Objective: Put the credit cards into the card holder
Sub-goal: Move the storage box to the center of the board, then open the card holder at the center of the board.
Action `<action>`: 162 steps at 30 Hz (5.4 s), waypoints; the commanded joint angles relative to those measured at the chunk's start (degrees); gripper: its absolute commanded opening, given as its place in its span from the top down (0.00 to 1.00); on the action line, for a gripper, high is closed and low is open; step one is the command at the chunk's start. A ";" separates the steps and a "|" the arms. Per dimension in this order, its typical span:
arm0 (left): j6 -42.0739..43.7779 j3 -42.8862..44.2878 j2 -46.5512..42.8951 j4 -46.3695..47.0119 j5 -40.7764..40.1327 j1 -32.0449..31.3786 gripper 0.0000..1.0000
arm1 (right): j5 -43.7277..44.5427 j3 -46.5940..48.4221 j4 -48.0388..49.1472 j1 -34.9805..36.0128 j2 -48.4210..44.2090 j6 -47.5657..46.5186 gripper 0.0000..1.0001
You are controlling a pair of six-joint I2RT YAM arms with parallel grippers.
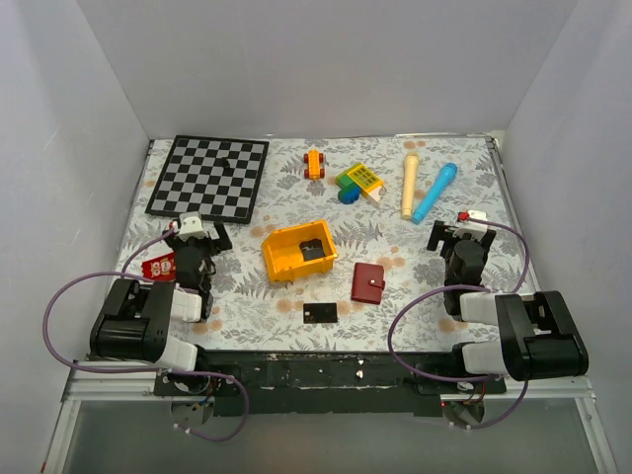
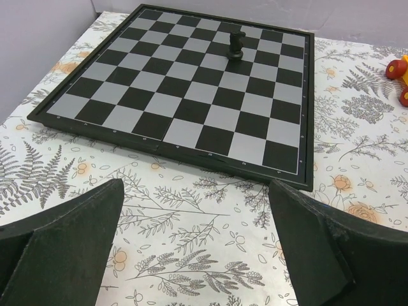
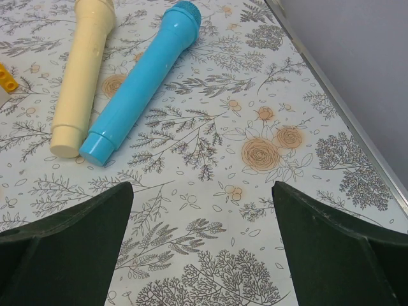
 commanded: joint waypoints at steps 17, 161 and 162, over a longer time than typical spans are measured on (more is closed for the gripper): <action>1.54 1.25 -2.87 -1.95 2.30 0.27 0.02 | 0.69 2.31 -1.54 -0.54 -2.20 1.66 0.00; -9.10 54.86 -27.58 -82.65 12.39 -12.39 0.02 | -13.55 33.51 -91.01 15.45 -21.54 28.03 0.08; -9.53 55.48 -27.41 -83.88 16.42 -12.74 0.02 | -13.29 34.21 -91.97 15.80 -20.93 28.29 0.08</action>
